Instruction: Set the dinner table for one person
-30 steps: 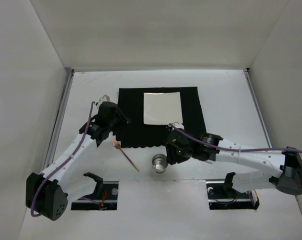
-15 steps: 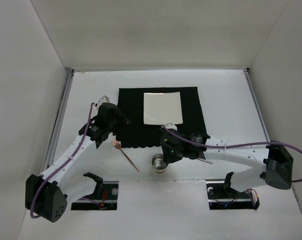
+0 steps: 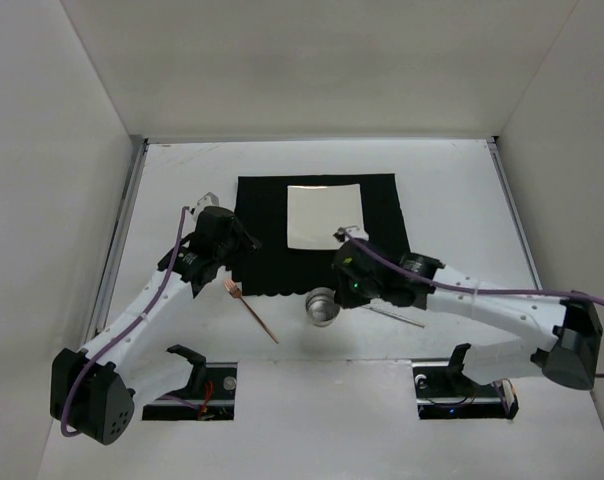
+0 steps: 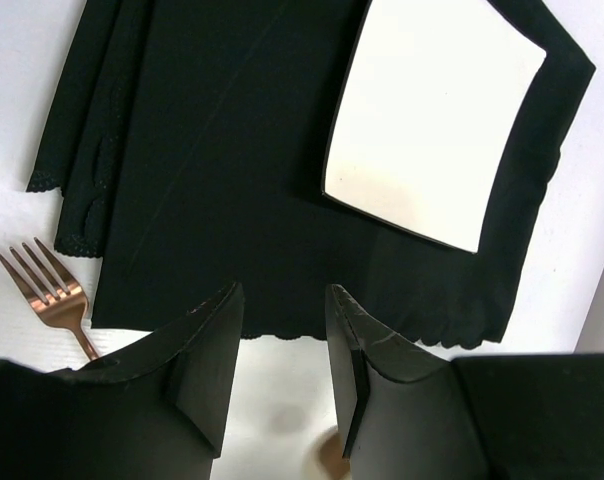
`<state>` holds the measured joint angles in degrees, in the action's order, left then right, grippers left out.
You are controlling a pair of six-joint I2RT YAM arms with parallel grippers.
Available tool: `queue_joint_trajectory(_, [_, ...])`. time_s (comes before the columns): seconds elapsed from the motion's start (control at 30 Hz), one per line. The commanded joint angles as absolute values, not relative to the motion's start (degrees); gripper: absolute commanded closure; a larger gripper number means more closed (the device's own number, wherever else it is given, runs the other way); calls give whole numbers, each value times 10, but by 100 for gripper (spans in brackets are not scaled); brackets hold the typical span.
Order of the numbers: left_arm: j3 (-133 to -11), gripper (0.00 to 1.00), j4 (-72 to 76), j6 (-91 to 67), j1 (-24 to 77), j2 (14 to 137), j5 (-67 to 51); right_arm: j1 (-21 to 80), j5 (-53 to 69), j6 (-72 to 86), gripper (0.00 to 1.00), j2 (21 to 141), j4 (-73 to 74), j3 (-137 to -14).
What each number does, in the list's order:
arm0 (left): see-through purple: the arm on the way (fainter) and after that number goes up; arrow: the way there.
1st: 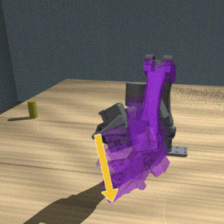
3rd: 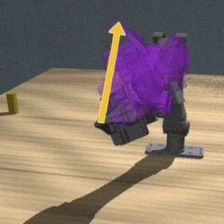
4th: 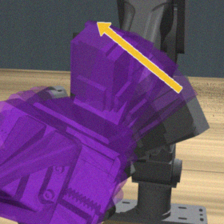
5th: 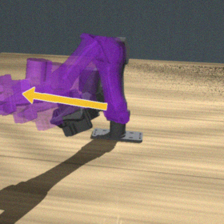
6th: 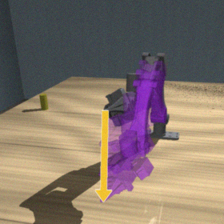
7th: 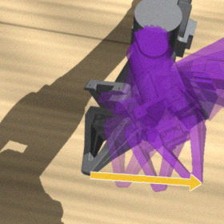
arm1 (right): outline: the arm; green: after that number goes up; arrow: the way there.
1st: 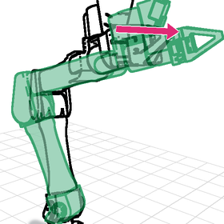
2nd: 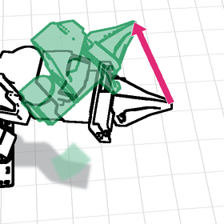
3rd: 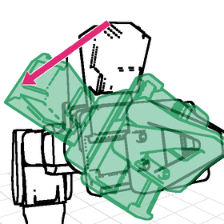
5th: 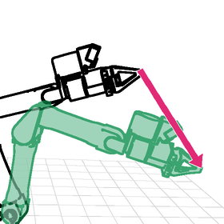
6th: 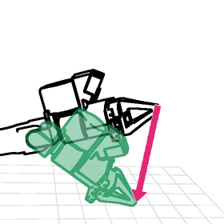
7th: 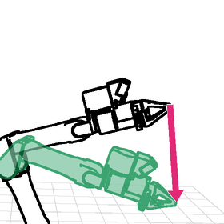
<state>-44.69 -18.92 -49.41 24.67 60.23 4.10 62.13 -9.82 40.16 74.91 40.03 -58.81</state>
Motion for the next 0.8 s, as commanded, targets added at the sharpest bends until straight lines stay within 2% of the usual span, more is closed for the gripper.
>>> queue_joint_trajectory(0.0, [-446, 64, -183, -496, 246, 591, 26, 557, -99, 381, 91, 693, 402, -636])
queue_joint_trajectory(0.2, [-452, 64, -184, -497, 252, 596, 26, 374, -83, 317, 91, 716, 346, -674])
queue_joint_trajectory(0.4, [-454, 64, -192, -494, 253, 592, 25, 213, -48, 303, 91, 822, 287, -752])
queue_joint_trajectory(0.77, [-449, 64, -190, -504, 272, 599, 30, 108, -43, 318, 91, 1018, 265, -889])
